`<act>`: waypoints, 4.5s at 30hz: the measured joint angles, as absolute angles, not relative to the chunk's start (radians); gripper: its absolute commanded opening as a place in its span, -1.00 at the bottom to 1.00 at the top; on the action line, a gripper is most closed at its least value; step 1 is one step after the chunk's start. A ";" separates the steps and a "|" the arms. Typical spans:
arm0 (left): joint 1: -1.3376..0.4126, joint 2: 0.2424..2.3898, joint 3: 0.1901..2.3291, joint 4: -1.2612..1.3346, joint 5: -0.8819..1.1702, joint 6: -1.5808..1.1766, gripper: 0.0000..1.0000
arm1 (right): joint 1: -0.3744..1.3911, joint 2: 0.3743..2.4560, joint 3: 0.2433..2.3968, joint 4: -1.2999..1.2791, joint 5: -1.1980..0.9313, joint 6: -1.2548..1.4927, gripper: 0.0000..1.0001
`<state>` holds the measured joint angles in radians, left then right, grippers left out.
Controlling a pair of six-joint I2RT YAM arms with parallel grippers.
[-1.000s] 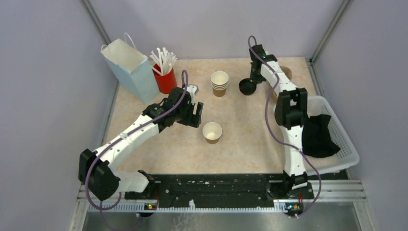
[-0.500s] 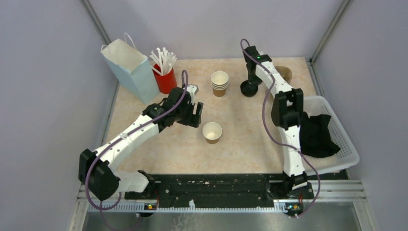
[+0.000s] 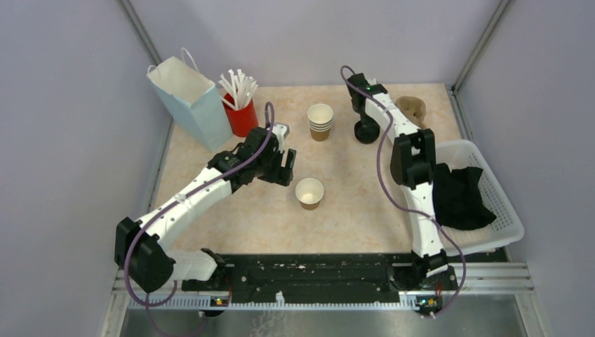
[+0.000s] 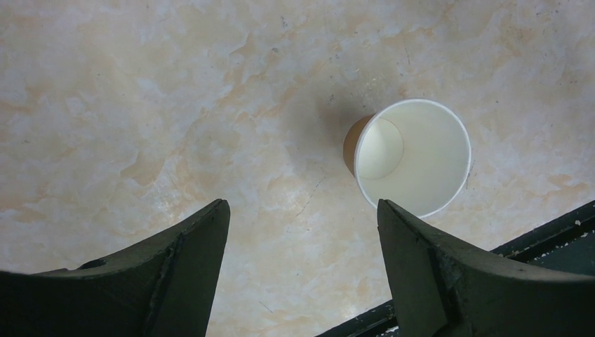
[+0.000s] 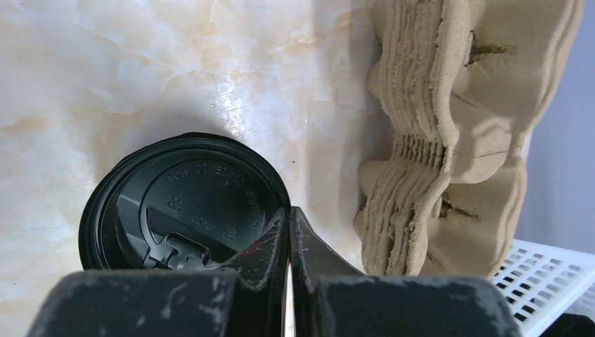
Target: Pack the takeout coffee
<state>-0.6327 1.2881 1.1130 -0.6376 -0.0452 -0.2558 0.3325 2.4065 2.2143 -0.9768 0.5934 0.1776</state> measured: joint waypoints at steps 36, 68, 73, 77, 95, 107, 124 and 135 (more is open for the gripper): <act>-0.629 1.303 1.130 -0.646 -0.043 -0.218 0.70 | 0.373 2.411 2.200 -0.952 0.665 0.093 -1.00; -0.627 1.316 1.130 -0.648 -0.038 -0.217 0.72 | 0.168 2.250 2.044 -0.833 0.063 0.372 -1.00; -0.627 1.316 1.130 -0.648 -0.038 -0.217 0.72 | 0.128 2.246 1.927 -0.774 -0.017 0.408 -1.00; -0.627 1.316 1.130 -0.648 -0.038 -0.216 0.72 | 0.104 2.244 1.887 -0.739 -0.057 0.422 -1.00; -0.624 1.324 1.130 -0.648 -0.030 -0.213 0.72 | 0.197 2.236 2.054 -0.793 -0.044 0.253 -0.03; -0.624 1.327 1.134 -0.648 -0.024 -0.208 0.74 | 0.252 2.320 2.200 -0.842 -0.156 0.201 -0.24; -0.622 1.327 1.135 -0.649 -0.024 -0.208 0.74 | 0.233 2.363 2.151 -0.839 -0.262 0.244 -0.47; -0.620 1.332 1.135 -0.651 -0.024 -0.207 0.75 | 0.217 2.363 2.099 -0.800 -0.307 0.282 -0.63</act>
